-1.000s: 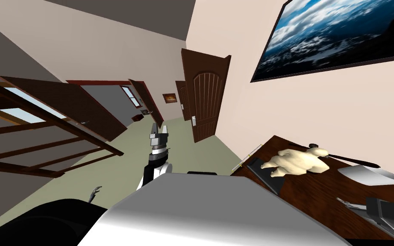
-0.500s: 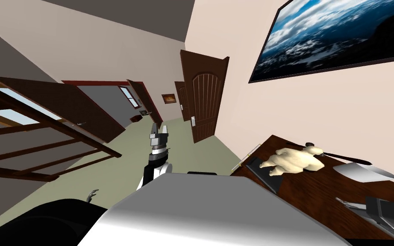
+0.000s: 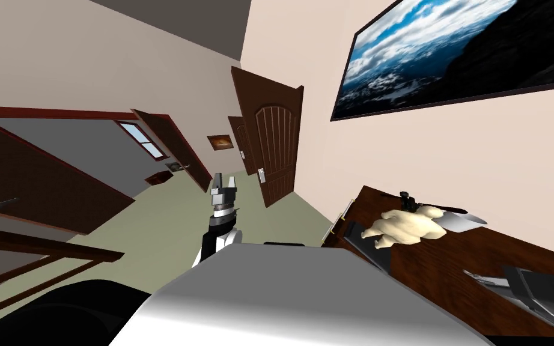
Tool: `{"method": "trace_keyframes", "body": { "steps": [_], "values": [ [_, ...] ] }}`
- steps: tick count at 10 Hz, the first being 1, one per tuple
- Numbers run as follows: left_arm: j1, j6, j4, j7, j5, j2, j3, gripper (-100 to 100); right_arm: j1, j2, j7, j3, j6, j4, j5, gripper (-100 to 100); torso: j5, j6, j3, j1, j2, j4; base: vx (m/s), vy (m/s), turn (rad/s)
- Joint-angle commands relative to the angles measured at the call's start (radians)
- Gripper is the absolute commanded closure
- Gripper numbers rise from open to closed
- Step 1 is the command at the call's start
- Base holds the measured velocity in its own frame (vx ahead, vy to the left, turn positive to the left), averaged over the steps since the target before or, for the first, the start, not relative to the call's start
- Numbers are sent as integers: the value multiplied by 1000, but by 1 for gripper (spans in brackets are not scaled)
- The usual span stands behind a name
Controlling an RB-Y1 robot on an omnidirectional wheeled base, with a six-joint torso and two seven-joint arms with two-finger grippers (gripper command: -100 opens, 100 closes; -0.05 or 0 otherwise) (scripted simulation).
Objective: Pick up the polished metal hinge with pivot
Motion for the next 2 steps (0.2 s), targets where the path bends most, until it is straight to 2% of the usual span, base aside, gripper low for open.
{"method": "trace_keyframes", "body": {
  "steps": [1, 2],
  "values": [
    [0, 0, 0, 0, 0, 0, 0, 0, 0, 0, 0, 0, 0, 0, 0, 100, 0, 0, 0, 0, 0, 0, 80, 2, -57],
    [0, 0, 0, 0, 0, 0, 0, 0, 1, -1, 4, 0, -1, -1, 0, 0, -1, -2, 2, -1, 4, 1, 13, 2, 13]
  ]
}}
